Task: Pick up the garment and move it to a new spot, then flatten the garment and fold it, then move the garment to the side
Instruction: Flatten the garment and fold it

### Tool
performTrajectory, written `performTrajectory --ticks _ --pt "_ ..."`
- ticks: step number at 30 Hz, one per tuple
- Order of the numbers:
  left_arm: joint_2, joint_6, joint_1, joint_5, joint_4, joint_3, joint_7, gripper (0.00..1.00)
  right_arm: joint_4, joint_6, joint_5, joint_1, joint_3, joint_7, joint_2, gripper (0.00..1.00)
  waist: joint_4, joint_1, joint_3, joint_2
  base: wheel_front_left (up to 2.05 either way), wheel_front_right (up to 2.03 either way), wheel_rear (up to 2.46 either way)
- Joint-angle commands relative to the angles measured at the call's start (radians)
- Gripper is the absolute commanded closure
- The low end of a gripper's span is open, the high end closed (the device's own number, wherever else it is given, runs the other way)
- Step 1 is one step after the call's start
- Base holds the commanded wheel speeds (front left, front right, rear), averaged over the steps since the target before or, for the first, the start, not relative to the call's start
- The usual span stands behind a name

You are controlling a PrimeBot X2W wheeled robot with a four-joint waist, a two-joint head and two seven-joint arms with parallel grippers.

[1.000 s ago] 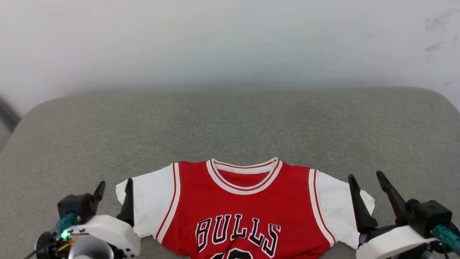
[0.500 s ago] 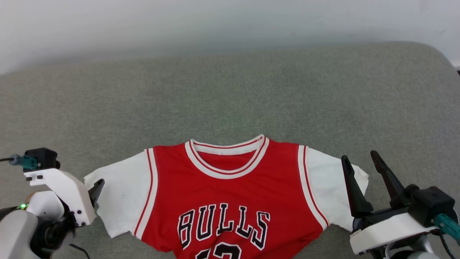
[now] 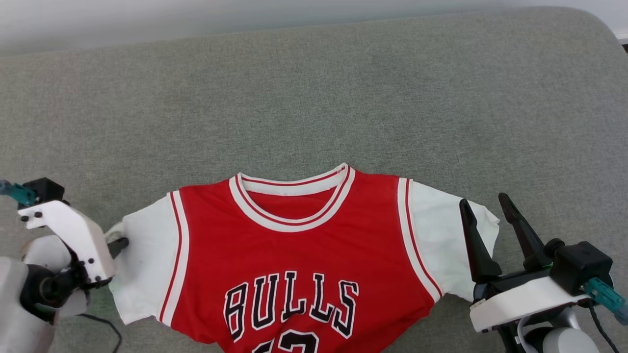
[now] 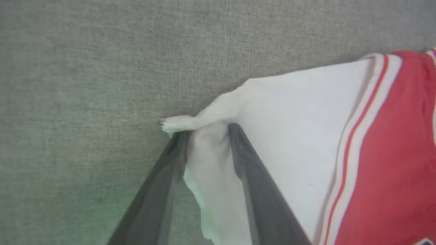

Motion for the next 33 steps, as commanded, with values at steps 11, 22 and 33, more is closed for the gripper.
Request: performTrajectory --ticks 11,22,33 --pt "-0.097 0.011 0.057 0.093 -0.017 -0.043 -0.217 1.0 0.062 -0.001 0.102 0.014 -0.09 0.165 -0.022 0.0 0.052 0.0001 -0.074 -0.0001 0.0 0.0 0.0" --pt "-0.095 0.103 0.072 0.195 -0.288 -0.041 -0.348 1.0 0.184 -0.001 0.169 -0.083 -0.206 0.691 -0.124 0.0 0.128 0.0001 -0.083 -0.0001 0.0 0.0 0.0" --pt "-0.096 0.149 0.048 0.254 -0.449 -0.058 -0.373 1.0 0.33 -0.001 0.184 -0.183 -0.157 0.886 -0.137 0.11 0.173 0.0001 -0.015 -0.0001 0.0 0.0 0.0"
